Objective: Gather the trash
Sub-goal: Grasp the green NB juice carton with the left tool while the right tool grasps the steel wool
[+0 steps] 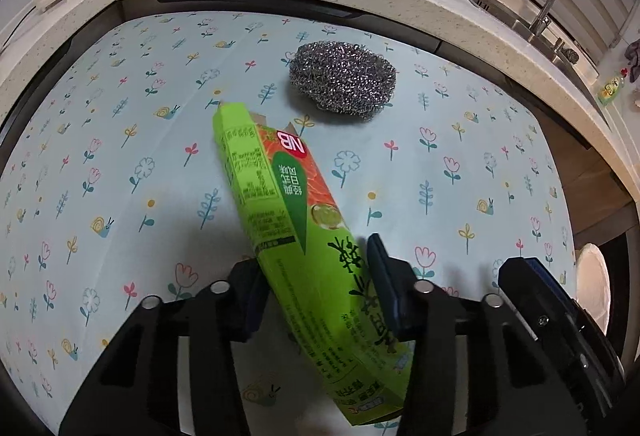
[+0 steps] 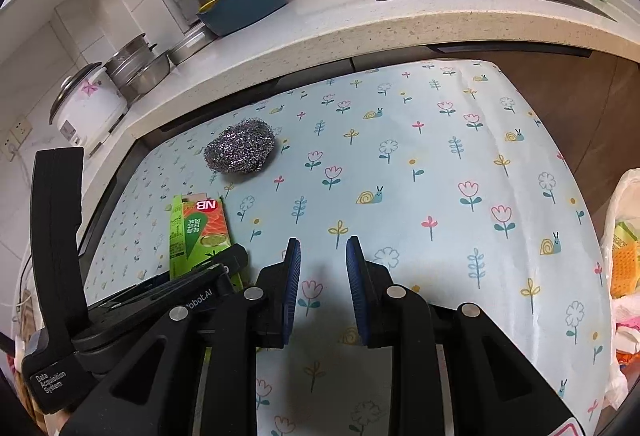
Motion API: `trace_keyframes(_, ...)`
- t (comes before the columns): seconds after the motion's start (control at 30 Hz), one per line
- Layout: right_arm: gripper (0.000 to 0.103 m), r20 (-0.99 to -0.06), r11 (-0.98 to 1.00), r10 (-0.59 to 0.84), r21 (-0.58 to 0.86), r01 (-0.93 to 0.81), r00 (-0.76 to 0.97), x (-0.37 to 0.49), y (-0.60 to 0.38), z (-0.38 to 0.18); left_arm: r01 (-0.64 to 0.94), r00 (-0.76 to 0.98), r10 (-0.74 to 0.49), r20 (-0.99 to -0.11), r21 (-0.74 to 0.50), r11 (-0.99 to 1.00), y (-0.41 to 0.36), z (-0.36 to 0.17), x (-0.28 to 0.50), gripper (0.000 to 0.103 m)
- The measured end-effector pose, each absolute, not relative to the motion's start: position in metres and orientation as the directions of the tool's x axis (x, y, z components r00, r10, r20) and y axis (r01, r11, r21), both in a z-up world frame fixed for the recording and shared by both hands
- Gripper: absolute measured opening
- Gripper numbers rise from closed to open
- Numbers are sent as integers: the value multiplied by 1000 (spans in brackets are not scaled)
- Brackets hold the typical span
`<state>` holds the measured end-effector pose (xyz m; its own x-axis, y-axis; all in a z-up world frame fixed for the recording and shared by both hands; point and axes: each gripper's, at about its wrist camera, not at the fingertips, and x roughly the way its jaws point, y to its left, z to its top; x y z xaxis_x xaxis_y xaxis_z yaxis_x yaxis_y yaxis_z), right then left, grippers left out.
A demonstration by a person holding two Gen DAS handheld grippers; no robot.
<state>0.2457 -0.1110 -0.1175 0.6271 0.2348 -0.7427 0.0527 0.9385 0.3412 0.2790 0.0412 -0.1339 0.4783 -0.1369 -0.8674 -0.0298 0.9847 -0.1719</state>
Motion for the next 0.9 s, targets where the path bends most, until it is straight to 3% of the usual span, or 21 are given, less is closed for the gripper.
trace_keyframes(0.03, 25, -742, 938, 235, 342, 54, 628, 245, -112, -117, -28, 475, -148, -868, -183, 983, 41, -133, 280, 25)
trace_keyframes(0.1, 25, -740, 937, 235, 344, 55, 630, 245, -114, -117, -27, 469, -168, -867, -204, 979, 43, -132, 280, 21)
trace_keyframes(0.47, 25, -725, 940, 275, 340, -19, 631, 267, -84, -107, -55, 531, -115, -839, -170, 984, 86, -104, 275, 21)
trace_keyframes(0.67, 48, -711, 941, 287, 335, -49, 642, 299, -55, -103, -90, 553, -73, -830, -147, 985, 121, -96, 293, 21)
trace_keyframes(0.73, 63, -709, 938, 290, 342, -46, 643, 312, -48, -104, -93, 558, -64, -827, -139, 986, 129, -95, 300, 21)
trace_keyframes(0.9, 76, -712, 946, 258, 323, -22, 653, 344, -33, -106, -81, 569, -49, -821, -115, 990, 143, -94, 319, 21)
